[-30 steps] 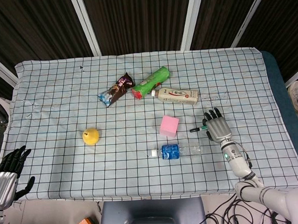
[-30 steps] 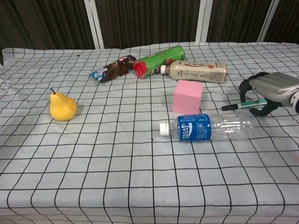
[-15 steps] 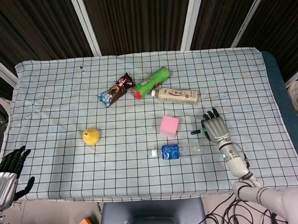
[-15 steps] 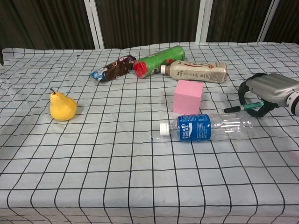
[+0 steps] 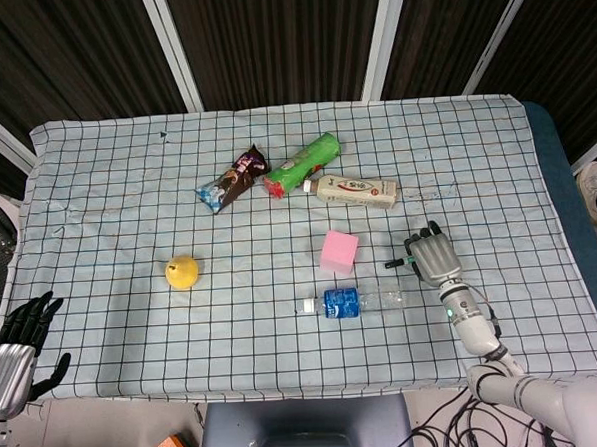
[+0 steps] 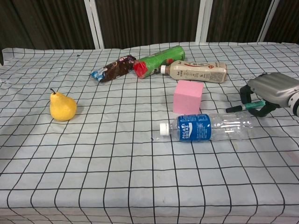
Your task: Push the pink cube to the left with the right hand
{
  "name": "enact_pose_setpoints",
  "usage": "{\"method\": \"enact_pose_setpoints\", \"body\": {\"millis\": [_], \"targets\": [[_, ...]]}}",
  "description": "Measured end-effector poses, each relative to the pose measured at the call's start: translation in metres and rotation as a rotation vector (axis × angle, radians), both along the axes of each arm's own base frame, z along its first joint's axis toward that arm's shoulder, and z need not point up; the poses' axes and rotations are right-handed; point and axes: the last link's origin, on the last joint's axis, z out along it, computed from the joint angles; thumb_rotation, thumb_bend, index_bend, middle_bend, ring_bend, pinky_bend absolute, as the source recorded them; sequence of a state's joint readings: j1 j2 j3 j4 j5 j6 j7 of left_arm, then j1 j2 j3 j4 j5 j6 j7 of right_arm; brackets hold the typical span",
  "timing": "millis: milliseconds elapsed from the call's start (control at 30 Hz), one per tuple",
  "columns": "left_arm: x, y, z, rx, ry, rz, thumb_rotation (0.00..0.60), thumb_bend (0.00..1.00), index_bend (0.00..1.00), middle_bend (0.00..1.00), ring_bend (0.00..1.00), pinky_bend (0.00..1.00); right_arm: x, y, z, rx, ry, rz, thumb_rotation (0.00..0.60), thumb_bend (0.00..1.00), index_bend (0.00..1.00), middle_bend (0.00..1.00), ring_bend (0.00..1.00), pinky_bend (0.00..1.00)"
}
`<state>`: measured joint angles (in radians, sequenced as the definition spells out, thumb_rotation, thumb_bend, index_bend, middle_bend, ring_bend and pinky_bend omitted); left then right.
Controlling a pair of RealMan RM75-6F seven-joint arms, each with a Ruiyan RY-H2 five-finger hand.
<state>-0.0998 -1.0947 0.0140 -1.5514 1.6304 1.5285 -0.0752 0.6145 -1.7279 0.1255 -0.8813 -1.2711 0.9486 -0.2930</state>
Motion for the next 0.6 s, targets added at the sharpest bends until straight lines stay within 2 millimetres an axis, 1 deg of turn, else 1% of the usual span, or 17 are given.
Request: {"method": "enact_pose_setpoints", "body": {"millis": [367,600], "targets": [[0.0000,0.0000,0.0001,0.000,-0.001,0.000,0.600,0.39,0.00,0.00,0.00,0.11,0.0005,-0.0002,-0.0020,-0.011,0.008,0.011,0.600,0.52,0.97,0.65,0.40,0.32],[-0.0001,-0.0001,0.0006,0.001,-0.003,-0.001,0.600,0.39,0.00,0.00,0.00,0.11,0.0023,-0.0007,0.0002,-0.025,-0.005,0.019,0.600,0.52,0.98,0.66,0.41,0.32]]}}
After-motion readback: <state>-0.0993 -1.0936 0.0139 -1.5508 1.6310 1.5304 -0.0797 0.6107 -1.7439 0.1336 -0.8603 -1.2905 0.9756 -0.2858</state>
